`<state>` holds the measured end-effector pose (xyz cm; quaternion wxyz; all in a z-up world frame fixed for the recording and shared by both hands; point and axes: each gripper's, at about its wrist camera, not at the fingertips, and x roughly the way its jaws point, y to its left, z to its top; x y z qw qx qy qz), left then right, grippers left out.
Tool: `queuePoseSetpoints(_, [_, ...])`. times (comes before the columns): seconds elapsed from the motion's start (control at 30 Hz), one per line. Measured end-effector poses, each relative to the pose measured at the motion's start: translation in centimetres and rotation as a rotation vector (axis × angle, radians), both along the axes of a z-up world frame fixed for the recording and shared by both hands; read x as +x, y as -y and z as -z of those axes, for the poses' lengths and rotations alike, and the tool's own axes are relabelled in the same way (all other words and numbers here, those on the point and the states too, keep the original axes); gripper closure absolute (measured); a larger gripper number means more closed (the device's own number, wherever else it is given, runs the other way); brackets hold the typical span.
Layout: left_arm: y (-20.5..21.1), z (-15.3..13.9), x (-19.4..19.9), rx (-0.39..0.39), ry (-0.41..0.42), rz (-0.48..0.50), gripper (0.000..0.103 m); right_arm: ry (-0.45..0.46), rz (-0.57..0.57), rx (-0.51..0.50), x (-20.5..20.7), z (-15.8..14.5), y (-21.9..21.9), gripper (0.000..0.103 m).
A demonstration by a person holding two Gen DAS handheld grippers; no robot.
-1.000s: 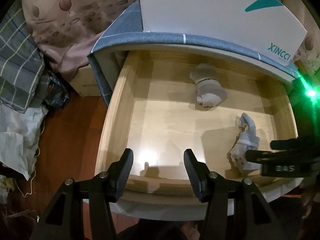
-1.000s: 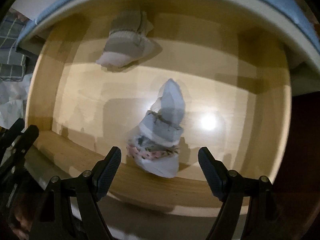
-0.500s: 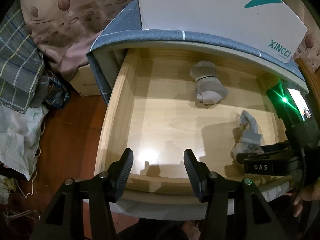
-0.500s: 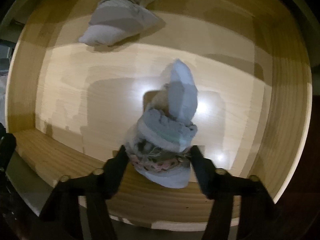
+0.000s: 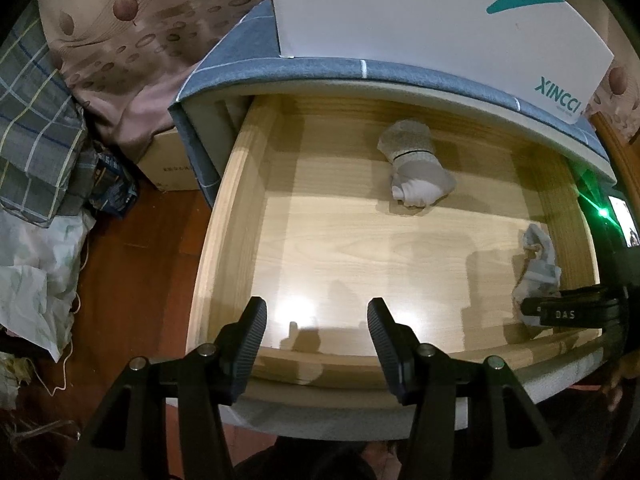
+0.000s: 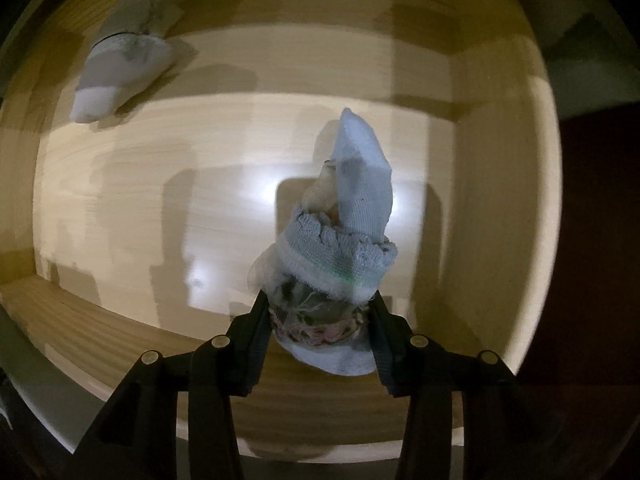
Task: Take underwear out of drawer
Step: 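Close the right gripper on the pale blue sock with pink pattern, then move the left gripper over the grey hexagon-print underwear while the right gripper holds the sock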
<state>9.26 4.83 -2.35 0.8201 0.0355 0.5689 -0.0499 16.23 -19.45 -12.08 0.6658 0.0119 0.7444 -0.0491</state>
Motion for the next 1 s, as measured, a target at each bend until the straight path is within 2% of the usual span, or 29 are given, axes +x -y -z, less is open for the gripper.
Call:
queuePoseSetpoints(0.1, [0.1,0.1,0.0,0.002,-0.003,0.007,0.049,0.006,-0.007,-0.008,-0.3,-0.1,0.4,0.064])
queuePoseSetpoints(0.27, [0.3,0.2,0.4,0.000,-0.019,0.047,0.049,0.014,-0.071,-0.052,-0.8,-0.2,-1.4,0.065])
queuePoseSetpoints(0.47, [2.0,-0.1,0.6,0.014,-0.004,0.218,0.049,0.026,-0.081,-0.065,-1.5,-0.3,-2.3,0.065])
queuePoseSetpoints(0.53, [2.4,-0.3,0.9,0.006,0.013,0.262,0.049,0.031,-0.082,-0.064,-2.3,-1.0,-0.8,0.065])
queuePoseSetpoints(0.73, [3.6,-0.6,2.2,-0.015,0.045,0.393,0.049,0.032,-0.086,-0.065,-2.9,-1.0,-1.3,0.065])
queuePoseSetpoints(1.0, [5.8,-0.1,3.7,0.045,0.075,0.615,0.049,0.032,-0.083,-0.061,-2.3,-1.5,-0.2,0.065])
